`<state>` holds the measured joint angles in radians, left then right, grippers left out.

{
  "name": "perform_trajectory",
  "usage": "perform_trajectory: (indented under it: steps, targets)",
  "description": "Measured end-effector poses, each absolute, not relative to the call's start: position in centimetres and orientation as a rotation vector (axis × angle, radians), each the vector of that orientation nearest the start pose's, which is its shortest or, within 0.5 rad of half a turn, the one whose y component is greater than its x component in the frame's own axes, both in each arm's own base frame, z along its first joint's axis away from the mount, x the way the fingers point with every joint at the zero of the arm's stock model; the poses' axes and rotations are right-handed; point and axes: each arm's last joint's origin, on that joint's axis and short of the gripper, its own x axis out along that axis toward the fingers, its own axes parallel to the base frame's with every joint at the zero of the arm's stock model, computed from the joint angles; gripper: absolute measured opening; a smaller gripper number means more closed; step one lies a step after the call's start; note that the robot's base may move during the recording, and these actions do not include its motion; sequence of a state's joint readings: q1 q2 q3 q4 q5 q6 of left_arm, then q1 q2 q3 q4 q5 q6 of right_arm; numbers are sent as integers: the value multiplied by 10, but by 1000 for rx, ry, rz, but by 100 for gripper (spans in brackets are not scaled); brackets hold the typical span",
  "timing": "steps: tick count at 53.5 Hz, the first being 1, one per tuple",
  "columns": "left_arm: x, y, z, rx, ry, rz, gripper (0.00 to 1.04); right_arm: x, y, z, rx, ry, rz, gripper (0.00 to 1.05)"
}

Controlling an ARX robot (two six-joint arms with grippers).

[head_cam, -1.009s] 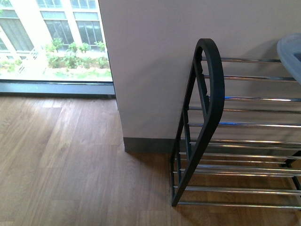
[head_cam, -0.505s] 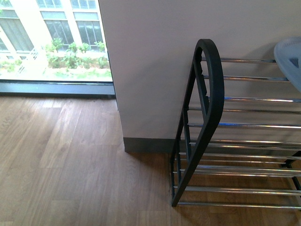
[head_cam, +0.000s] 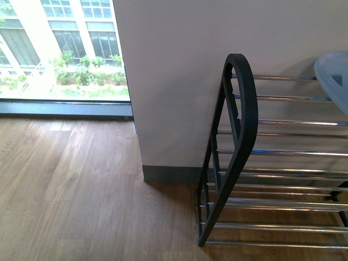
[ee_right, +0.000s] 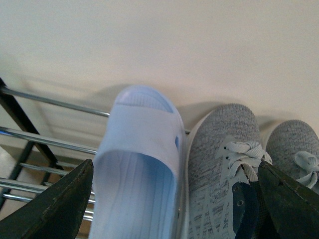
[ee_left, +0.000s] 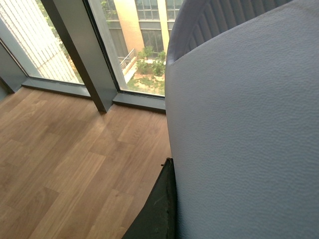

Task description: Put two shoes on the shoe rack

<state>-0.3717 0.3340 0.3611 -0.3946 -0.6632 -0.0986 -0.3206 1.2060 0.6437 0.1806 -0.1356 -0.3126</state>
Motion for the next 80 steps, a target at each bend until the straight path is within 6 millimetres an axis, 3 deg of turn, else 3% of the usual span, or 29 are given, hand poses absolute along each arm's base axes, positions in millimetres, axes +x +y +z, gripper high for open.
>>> perform_trajectory:
  steps: [9,15,28,38,48,70,72,80]
  targets:
    - [98,-19,224,85,306,303,2,221,-71,244,-159,223,-35,96]
    - [98,-19,224,85,306,303,2,197,-66,246,-128,88,4,96]
    - [98,-19,224,85,306,303,2,160,-61,220,-31,-145,-22,96]
    - [98,-19,224,85,306,303,2,158,-63,207,38,-201,-117,96]
    - [98,-19,224,86,306,303,2,150,-47,198,32,1,-13,67]
    - [98,-19,224,85,306,303,2,132,-21,181,9,10,-10,5]
    - [98,-19,224,85,306,303,2,131,-19,181,3,10,-9,1]
    - [98,-19,224,85,306,303,2,127,-14,177,4,8,-7,1]
